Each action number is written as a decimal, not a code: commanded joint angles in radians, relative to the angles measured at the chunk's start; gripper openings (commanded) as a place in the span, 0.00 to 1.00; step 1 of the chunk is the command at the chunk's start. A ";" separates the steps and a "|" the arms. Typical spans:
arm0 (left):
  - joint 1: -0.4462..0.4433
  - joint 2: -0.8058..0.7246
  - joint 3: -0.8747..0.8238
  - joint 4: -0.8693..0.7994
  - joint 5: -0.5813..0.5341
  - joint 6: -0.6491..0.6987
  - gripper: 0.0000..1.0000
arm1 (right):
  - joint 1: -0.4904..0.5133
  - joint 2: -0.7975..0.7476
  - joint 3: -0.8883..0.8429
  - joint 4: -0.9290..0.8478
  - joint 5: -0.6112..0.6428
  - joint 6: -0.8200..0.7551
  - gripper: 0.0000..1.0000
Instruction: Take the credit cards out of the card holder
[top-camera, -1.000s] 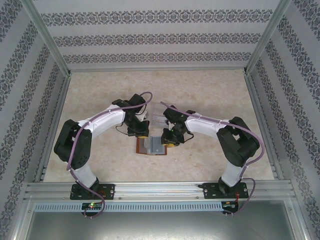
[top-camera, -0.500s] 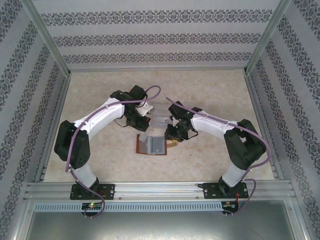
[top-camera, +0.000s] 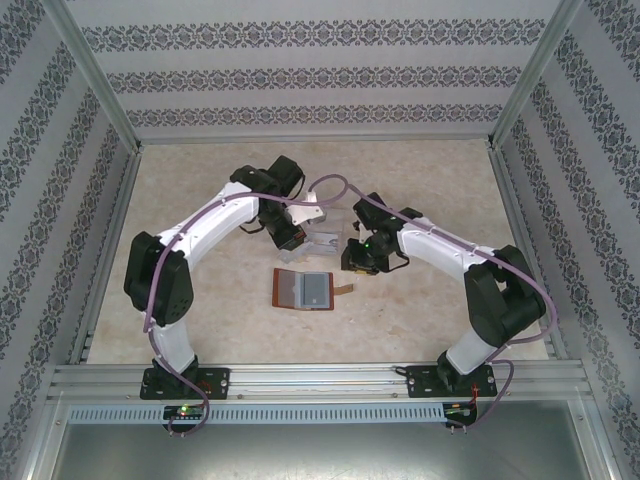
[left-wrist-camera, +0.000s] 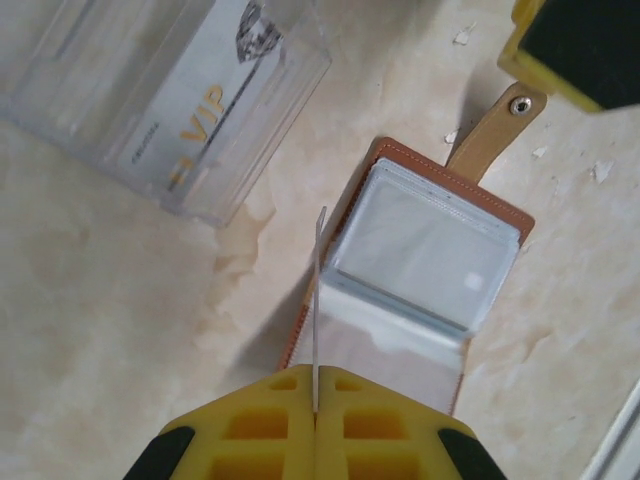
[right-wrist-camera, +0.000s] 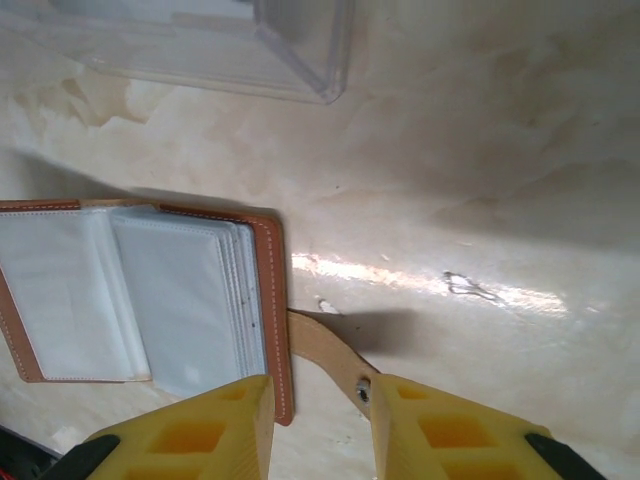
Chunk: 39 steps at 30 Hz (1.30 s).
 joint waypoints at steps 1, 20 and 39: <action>-0.013 0.028 0.046 -0.017 -0.018 0.235 0.00 | -0.027 -0.045 0.006 -0.041 0.027 -0.036 0.32; -0.043 0.276 0.412 -0.132 -0.032 0.529 0.00 | -0.186 -0.210 -0.091 -0.069 0.050 -0.067 0.33; -0.069 0.415 0.499 -0.172 -0.078 0.557 0.00 | -0.209 -0.212 -0.092 -0.081 0.041 -0.079 0.33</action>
